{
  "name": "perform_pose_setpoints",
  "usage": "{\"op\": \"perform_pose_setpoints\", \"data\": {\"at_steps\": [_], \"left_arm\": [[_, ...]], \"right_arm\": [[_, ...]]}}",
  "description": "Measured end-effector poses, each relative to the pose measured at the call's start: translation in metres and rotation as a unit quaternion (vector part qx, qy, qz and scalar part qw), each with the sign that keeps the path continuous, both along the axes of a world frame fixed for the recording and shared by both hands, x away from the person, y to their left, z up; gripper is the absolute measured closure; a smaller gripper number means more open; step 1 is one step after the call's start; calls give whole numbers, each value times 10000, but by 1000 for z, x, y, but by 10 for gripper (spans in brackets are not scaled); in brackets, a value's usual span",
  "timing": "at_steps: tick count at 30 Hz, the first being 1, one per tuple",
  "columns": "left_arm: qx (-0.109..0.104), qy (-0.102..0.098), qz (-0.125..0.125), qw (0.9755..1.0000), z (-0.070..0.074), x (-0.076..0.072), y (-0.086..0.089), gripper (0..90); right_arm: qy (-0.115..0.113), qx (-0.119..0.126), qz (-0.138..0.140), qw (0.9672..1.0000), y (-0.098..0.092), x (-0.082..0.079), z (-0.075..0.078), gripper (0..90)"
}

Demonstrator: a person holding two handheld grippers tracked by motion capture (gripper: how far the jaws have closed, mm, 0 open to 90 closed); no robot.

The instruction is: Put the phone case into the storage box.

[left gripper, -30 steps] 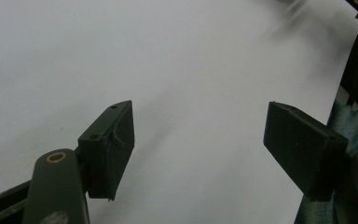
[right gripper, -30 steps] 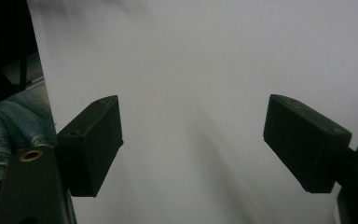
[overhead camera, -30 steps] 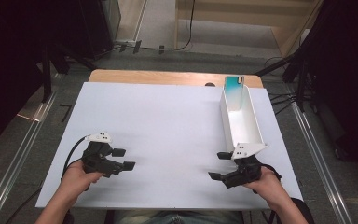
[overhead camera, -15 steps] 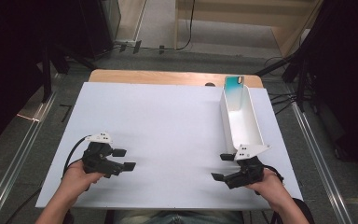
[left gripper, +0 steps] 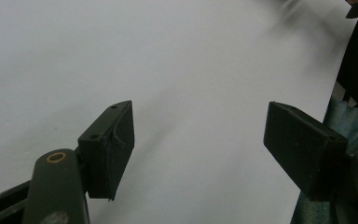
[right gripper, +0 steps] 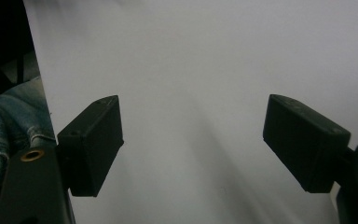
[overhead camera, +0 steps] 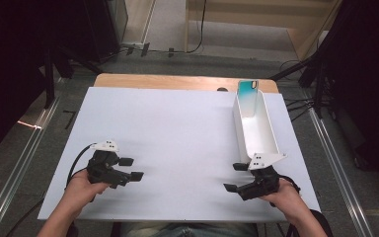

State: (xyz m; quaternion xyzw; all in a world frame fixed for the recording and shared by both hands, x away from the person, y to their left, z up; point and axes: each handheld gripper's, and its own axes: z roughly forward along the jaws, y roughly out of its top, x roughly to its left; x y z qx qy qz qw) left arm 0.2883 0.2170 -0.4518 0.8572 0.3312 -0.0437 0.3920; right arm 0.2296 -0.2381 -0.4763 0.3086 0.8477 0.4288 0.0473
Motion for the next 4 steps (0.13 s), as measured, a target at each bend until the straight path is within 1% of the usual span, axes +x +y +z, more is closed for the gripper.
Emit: {"op": "perform_pose_setpoints", "data": {"at_steps": [4], "left_arm": [[-4,12,-6,10000,0,0,0,244]], "right_arm": [[42,25,28,10000,1,0,0,186]]}}
